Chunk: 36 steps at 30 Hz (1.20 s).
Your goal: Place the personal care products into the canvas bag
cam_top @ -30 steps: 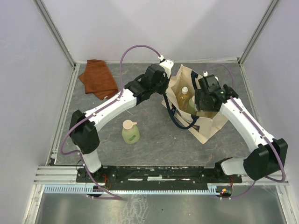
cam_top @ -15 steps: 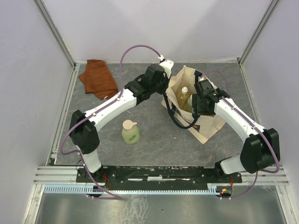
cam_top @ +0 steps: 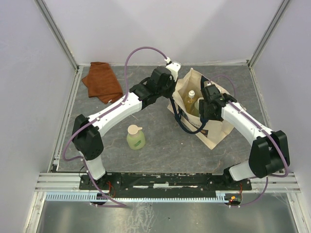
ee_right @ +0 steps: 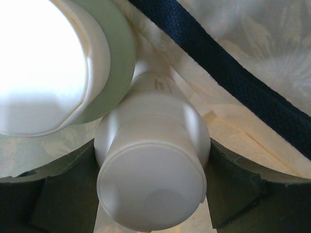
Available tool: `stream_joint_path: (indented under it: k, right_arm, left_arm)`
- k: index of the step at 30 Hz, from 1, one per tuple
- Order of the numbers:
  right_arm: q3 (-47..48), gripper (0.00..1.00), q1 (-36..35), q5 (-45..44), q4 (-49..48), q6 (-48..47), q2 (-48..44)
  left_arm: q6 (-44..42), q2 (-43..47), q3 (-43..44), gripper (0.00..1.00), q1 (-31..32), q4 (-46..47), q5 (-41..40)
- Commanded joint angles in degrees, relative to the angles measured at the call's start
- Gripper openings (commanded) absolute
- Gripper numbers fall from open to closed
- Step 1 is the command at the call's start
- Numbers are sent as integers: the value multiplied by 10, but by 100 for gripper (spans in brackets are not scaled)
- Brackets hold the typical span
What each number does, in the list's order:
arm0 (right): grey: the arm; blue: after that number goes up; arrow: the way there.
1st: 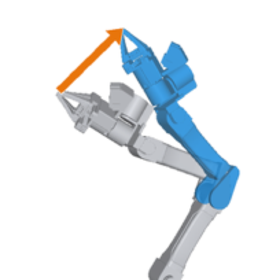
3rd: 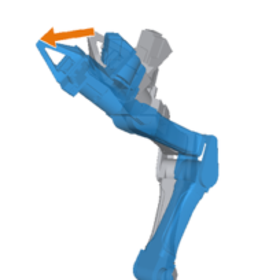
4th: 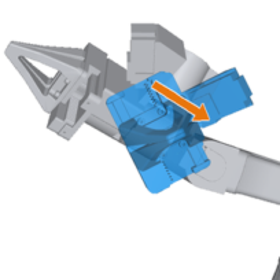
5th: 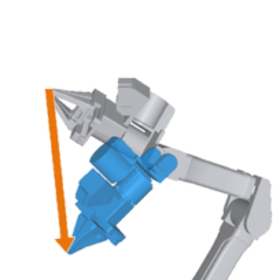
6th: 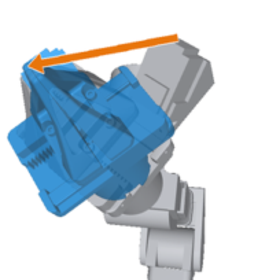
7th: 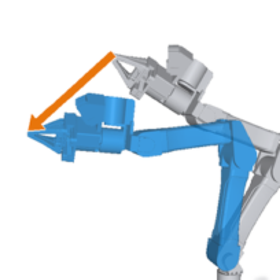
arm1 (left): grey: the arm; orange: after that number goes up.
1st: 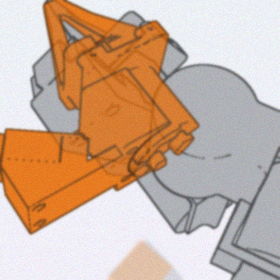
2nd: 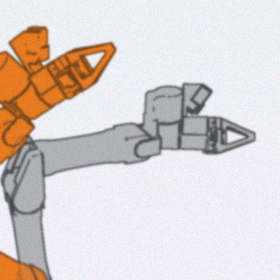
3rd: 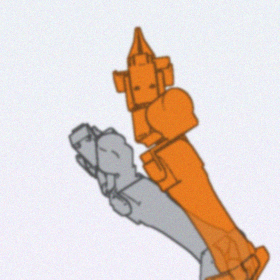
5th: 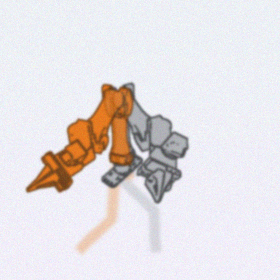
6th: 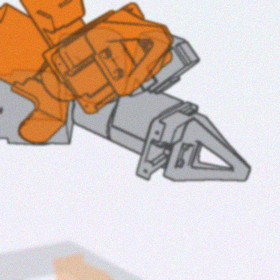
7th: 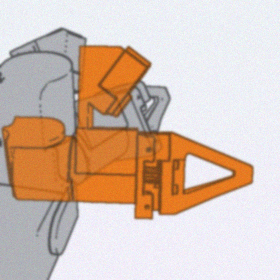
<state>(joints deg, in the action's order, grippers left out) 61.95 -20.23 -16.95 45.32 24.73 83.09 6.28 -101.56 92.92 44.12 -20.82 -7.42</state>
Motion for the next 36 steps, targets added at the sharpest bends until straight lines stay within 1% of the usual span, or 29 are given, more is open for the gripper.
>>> stream_joint_path:
  k: [1,2,3,5,9,11,13,18,21,24,28,32,36]
  right_arm:
    - [17,68,0,-1,1,1,-15]
    - [28,78,0,-5,12,-1,-20]
    - [42,86,0,-8,26,-5,-24]
    - [83,92,0,-11,58,-13,-37]
    - [173,99,0,-15,127,-28,-72]
    - [229,100,-1,-17,172,-27,-81]
    - [263,100,-2,-11,206,-24,-95]
    - [278,100,-29,24,213,-25,-164]
    - [261,100,-76,45,198,-28,-199]
    - [229,100,-140,38,167,-19,-232]
    - [180,100,-214,31,125,-2,-254]
    - [148,100,-281,23,84,9,-232]
    - [141,100,-369,-26,40,9,-181]
  left_arm:
    - [-25,25,5,3,-4,9,-6]
    - [-25,25,4,3,-4,9,-7]
    - [-25,24,5,3,-4,9,-7]
    - [-28,22,5,3,-4,9,-8]
    - [-36,15,3,3,-4,9,-3]
    - [-39,12,3,3,-4,9,4]
    - [-42,10,1,3,-4,10,5]
    - [-62,3,7,3,-3,8,8]
    - [-77,-6,20,3,-4,-9,29]
    - [-92,-19,45,3,-4,-41,51]
    - [-105,-25,54,3,-3,-55,53]
    - [-115,-31,63,3,-4,-66,49]
    - [-121,-35,67,3,-4,-73,45]
